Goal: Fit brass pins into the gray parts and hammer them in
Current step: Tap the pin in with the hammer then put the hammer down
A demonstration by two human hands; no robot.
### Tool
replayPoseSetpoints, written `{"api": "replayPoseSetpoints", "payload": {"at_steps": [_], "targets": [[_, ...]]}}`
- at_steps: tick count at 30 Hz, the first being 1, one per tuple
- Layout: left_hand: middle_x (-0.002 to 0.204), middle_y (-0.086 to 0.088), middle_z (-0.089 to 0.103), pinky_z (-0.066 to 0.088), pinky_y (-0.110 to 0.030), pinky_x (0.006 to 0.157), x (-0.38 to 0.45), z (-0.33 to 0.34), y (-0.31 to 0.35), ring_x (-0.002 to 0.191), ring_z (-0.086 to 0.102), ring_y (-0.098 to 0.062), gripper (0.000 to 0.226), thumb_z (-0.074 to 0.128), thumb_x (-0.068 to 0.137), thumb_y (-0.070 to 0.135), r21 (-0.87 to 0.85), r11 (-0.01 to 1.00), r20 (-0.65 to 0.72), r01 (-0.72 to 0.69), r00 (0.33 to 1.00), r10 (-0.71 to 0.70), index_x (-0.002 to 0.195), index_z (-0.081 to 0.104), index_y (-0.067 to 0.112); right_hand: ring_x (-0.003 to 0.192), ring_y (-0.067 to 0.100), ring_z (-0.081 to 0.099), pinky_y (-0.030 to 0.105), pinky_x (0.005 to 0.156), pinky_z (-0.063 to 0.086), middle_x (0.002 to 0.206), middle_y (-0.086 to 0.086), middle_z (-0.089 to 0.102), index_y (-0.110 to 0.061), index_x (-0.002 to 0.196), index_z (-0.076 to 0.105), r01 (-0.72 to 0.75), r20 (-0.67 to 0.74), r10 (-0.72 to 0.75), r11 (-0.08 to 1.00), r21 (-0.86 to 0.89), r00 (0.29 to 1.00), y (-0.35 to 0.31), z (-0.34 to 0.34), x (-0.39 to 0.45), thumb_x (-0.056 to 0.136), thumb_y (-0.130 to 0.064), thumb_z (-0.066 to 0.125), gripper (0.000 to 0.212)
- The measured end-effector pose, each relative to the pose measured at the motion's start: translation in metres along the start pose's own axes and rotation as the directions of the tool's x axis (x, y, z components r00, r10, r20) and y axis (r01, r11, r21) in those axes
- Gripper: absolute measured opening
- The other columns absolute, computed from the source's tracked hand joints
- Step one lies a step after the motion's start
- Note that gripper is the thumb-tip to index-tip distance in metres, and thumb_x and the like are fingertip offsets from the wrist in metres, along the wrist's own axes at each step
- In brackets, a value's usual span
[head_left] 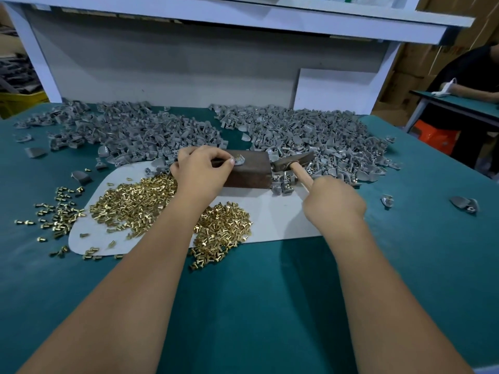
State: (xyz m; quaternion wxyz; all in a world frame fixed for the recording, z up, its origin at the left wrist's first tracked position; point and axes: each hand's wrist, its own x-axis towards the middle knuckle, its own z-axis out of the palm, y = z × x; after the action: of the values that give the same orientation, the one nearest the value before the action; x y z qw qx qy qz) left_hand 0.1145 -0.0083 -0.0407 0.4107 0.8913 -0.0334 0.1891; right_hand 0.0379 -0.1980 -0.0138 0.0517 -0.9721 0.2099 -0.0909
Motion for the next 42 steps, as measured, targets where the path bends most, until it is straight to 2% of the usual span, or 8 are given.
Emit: {"api": "replayPoseSetpoints", "payload": {"at_steps": [6, 9, 15, 19, 31, 34, 39, 42], "targets": [[0.104, 0.019, 0.056, 0.013, -0.033, 0.087, 0.0, 0.002, 0.001, 0.125, 0.029, -0.018, 0.004, 0.064, 0.091, 0.041, 0.045, 0.999, -0.032, -0.015, 0.999, 0.016, 0.087, 0.064, 0.042, 0.048, 0.02, 0.039, 0.026, 0.045, 0.022, 0.065, 0.001, 0.047, -0.014, 0.097, 0.036, 0.068, -0.3, -0.035, 0.993, 0.101, 0.953, -0.002, -0.015, -0.004, 0.089, -0.013, 0.054, 0.019], [0.108, 0.02, 0.061, 0.014, -0.035, 0.088, 0.001, 0.004, 0.0, 0.125, 0.031, -0.019, 0.006, 0.064, 0.091, 0.041, 0.109, 0.993, -0.053, -0.045, 0.997, 0.051, 0.092, 0.069, 0.038, 0.058, 0.025, 0.043, 0.029, 0.051, 0.027, 0.08, 0.002, 0.054, -0.022, 0.113, 0.043, 0.259, -0.425, -0.186, 0.958, 0.12, 0.886, -0.006, -0.019, -0.012, 0.092, -0.017, 0.053, 0.024], [0.092, 0.025, 0.056, 0.014, -0.037, 0.092, 0.003, 0.007, -0.003, 0.124, 0.031, -0.013, 0.002, 0.071, 0.086, 0.038, 0.03, 1.0, -0.097, -0.005, 0.995, 0.008, 0.085, 0.073, 0.038, 0.073, 0.028, 0.055, 0.028, 0.051, 0.023, 0.097, 0.0, 0.06, -0.044, 0.139, 0.033, 0.358, -0.426, -0.314, 0.933, 0.026, 0.849, -0.022, -0.015, -0.026, 0.092, -0.018, 0.052, 0.057], [0.099, 0.025, 0.061, 0.016, -0.04, 0.101, 0.003, 0.008, -0.002, 0.129, 0.037, -0.007, 0.004, 0.073, 0.084, 0.037, 0.052, 0.999, -0.14, -0.014, 0.99, 0.021, 0.082, 0.076, 0.037, 0.064, 0.023, 0.039, 0.026, 0.046, 0.019, 0.089, 0.0, 0.056, -0.045, 0.141, 0.034, 0.331, -0.449, -0.288, 0.944, 0.018, 0.846, -0.021, -0.016, -0.028, 0.092, -0.017, 0.052, 0.059], [0.107, 0.023, 0.07, 0.012, -0.05, 0.111, 0.006, 0.01, -0.004, 0.138, 0.038, -0.006, 0.01, 0.069, 0.087, 0.035, 0.1, 0.995, -0.11, -0.011, 0.994, 0.022, 0.081, 0.075, 0.038, 0.065, 0.021, 0.034, 0.027, 0.047, 0.017, 0.088, 0.002, 0.054, -0.043, 0.143, 0.031, 0.309, -0.405, -0.298, 0.95, -0.041, 0.864, -0.029, -0.008, -0.037, 0.089, -0.013, 0.054, 0.065], [0.1, 0.021, 0.072, 0.013, -0.052, 0.111, 0.006, 0.011, -0.004, 0.138, 0.041, -0.008, 0.014, 0.07, 0.087, 0.034, 0.084, 0.996, -0.128, -0.027, 0.991, 0.037, 0.074, 0.071, 0.04, 0.06, 0.021, 0.033, 0.024, 0.047, 0.013, 0.082, 0.006, 0.056, -0.035, 0.14, 0.044, 0.313, -0.487, -0.264, 0.95, 0.019, 0.833, -0.027, -0.008, -0.04, 0.083, -0.006, 0.061, 0.065], [0.115, 0.019, 0.069, 0.014, -0.051, 0.112, 0.006, 0.009, -0.002, 0.14, 0.036, -0.005, 0.013, 0.065, 0.09, 0.041, 0.161, 0.987, -0.102, 0.003, 0.995, 0.014, 0.091, 0.076, 0.037, 0.067, 0.021, 0.036, 0.03, 0.052, 0.026, 0.094, 0.003, 0.055, -0.041, 0.145, 0.026, 0.317, -0.377, -0.302, 0.948, -0.024, 0.876, -0.034, -0.004, -0.039, 0.09, -0.015, 0.053, 0.067], [0.113, 0.017, 0.07, 0.015, -0.051, 0.112, 0.005, 0.009, -0.003, 0.14, 0.037, -0.005, 0.012, 0.065, 0.091, 0.04, 0.137, 0.99, -0.103, -0.008, 0.994, 0.023, 0.091, 0.076, 0.035, 0.061, 0.021, 0.035, 0.028, 0.05, 0.026, 0.083, 0.006, 0.055, -0.035, 0.142, 0.039, 0.31, -0.468, -0.265, 0.951, 0.02, 0.843, -0.037, -0.005, -0.043, 0.084, -0.008, 0.06, 0.068]]}}
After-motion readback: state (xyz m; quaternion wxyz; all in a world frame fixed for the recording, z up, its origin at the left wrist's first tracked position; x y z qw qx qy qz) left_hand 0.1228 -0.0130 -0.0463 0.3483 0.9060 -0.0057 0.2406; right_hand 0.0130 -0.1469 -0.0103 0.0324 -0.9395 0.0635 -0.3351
